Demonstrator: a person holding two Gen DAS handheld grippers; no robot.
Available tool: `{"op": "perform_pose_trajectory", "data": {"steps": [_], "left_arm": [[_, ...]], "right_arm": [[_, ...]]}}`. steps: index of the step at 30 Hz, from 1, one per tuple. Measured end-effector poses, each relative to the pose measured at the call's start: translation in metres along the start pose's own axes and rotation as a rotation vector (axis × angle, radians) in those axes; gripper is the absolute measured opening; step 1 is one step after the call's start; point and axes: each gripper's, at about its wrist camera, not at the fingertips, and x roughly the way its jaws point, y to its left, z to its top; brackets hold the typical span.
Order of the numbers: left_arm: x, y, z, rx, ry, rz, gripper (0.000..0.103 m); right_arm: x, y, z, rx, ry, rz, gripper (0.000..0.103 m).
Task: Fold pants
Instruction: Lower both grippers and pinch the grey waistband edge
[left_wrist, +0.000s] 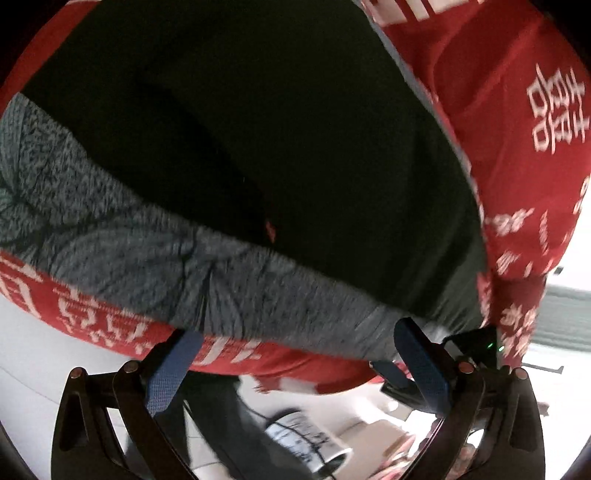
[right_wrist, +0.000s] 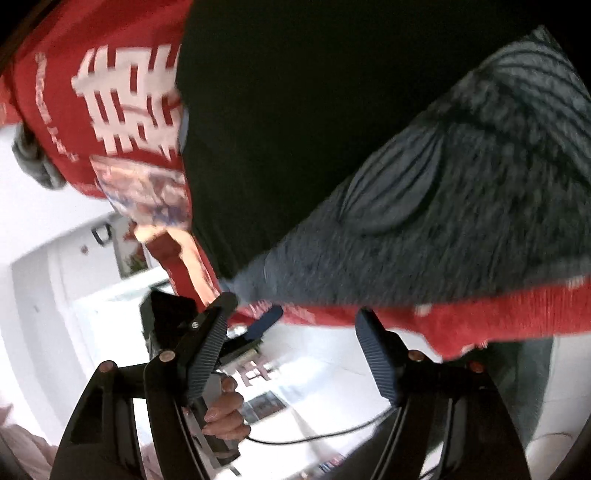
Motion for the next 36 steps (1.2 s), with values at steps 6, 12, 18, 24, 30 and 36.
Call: {"op": "perform_pose_trajectory", "data": {"steps": [6,12,18,24,30,36], "left_arm": [[-0.025,-0.021,0.005,0.060,-0.118,-0.038,0.103],[-0.015,-0.019,0.025,0.036,-0.104,0.153,0.061],[-0.018,-0.019,0.020,0.086,-0.050,0.269,0.029],[-0.026,0.002,0.013,-0.056,-0.037,0.226,0.060],[-0.032,0.031,0.004,-0.146,-0.074,0.246,0.073],[-0.045,0.041,0.006,-0.187,-0.130,0.232,0.020]], "right_arm": [[-0.016,0.043,0.014,-0.084,-0.052,0.098,0.076],[-0.024,0.033,0.018,-0.034,-0.060,0.003,0.074],[-0.046,-0.018,0.007,0.260,-0.135,0.087,0.047],[-0.080,-0.013,-0.001,0.251,-0.206,-0.026,0.091],[-0.082,-0.027,0.014,0.272,-0.181,0.009,0.066],[-0.082,-0.023,0.010,0.211,-0.182,-0.028,0.006]]}}
